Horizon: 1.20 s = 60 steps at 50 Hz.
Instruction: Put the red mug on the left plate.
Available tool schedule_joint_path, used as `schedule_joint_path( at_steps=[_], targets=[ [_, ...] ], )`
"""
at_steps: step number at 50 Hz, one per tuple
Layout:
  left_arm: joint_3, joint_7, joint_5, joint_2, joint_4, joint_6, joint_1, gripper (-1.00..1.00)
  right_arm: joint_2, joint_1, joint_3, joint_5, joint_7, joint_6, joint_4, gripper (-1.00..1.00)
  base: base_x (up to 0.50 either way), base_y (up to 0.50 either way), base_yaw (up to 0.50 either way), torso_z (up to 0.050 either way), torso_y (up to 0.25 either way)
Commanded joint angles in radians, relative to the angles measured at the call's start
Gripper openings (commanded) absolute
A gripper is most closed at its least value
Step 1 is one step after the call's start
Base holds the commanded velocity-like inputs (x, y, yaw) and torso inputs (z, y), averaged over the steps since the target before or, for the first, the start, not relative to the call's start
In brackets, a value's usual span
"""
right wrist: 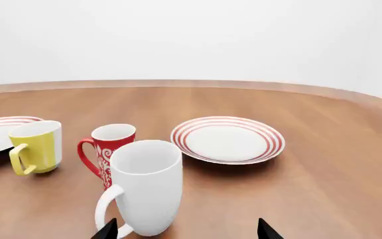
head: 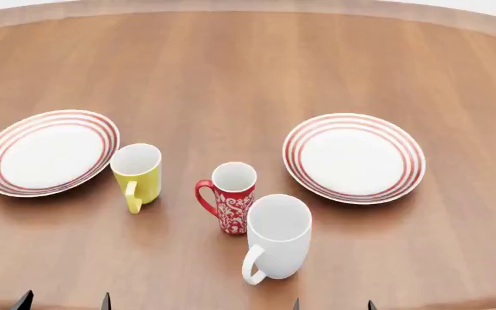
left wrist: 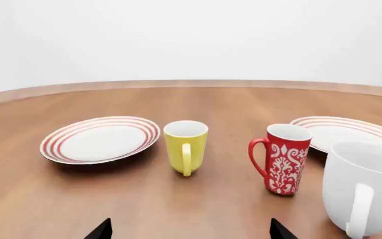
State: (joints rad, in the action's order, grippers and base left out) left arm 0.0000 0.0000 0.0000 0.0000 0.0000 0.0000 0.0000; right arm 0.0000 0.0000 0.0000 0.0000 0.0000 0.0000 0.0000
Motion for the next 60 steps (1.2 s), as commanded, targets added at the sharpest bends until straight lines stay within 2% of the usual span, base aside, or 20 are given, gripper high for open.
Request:
schedule_joint_path(
  at_steps=[1, 24, 60],
  targets=[
    [0.018, -0.018, -0.016, -0.016, -0.001, 0.001, 0.000, 1.00, 0.014, 0.003, -0.017, 0.023, 0.021, 0.007, 0.000, 1.00, 0.00, 0.00, 0.00, 0.000, 0.000],
    [0.080, -0.075, -0.064, -0.067, -0.002, 0.006, 0.000, 1.00, 0.065, 0.008, -0.087, 0.068, 0.089, 0.008, -0.003, 1.00, 0.00, 0.02, 0.00, 0.000, 0.000],
    [0.128, -0.120, -0.104, -0.107, -0.007, 0.016, -0.006, 1.00, 0.107, 0.005, -0.134, 0.112, 0.132, 0.000, -0.012, 1.00, 0.12, 0.33, 0.00, 0.000, 0.000]
  ],
)
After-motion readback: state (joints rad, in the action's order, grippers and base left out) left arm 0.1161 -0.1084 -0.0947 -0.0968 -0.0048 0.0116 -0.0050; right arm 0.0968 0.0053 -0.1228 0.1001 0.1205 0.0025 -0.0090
